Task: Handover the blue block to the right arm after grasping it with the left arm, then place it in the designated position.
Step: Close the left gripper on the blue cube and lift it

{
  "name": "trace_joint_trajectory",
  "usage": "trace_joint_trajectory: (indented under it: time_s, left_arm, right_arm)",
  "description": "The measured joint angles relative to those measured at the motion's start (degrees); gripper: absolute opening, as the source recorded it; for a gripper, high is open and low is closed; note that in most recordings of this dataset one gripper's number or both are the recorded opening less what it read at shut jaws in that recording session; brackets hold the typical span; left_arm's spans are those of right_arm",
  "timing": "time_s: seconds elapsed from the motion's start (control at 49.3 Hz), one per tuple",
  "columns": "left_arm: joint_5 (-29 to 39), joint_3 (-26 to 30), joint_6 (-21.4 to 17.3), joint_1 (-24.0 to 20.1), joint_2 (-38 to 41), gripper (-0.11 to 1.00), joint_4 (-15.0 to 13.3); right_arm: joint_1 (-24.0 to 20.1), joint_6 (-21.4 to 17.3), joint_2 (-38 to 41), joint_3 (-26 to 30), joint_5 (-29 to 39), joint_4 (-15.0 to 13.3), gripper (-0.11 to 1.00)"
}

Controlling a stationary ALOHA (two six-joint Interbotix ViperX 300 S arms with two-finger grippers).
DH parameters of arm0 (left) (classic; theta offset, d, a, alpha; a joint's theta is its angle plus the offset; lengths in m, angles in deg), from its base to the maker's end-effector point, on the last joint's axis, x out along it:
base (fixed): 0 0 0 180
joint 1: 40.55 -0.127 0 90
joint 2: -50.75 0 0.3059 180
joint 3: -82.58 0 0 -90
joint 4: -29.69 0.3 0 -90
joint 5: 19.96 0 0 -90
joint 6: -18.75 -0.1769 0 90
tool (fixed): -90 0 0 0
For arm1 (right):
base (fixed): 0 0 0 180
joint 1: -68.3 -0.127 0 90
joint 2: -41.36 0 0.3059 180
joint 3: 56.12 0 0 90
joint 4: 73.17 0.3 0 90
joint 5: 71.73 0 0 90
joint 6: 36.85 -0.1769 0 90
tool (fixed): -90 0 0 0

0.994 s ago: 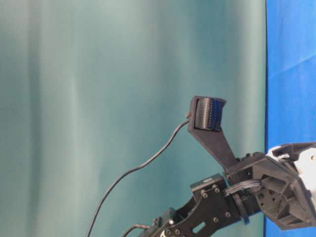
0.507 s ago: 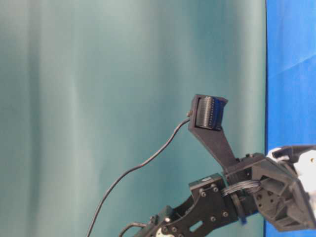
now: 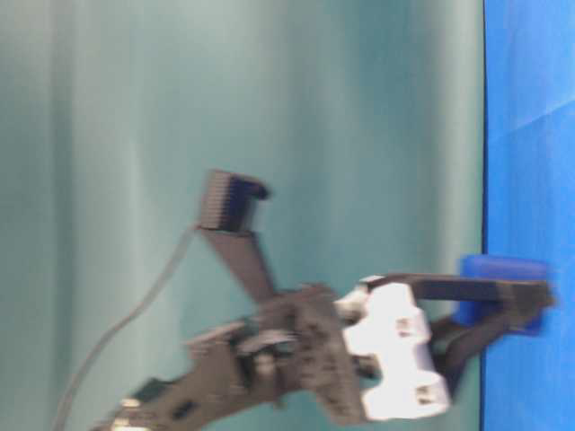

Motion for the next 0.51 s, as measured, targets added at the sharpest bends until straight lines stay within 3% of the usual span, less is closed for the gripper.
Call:
trace_joint_trajectory:
  time_s: [0.507]
  left_arm:
    - [12.30, 8.00, 0.18, 0.00, -9.49, 0.46, 0.00]
  right_arm:
    - [0.00, 0.00, 0.00, 0.00, 0.00, 0.00, 0.97]
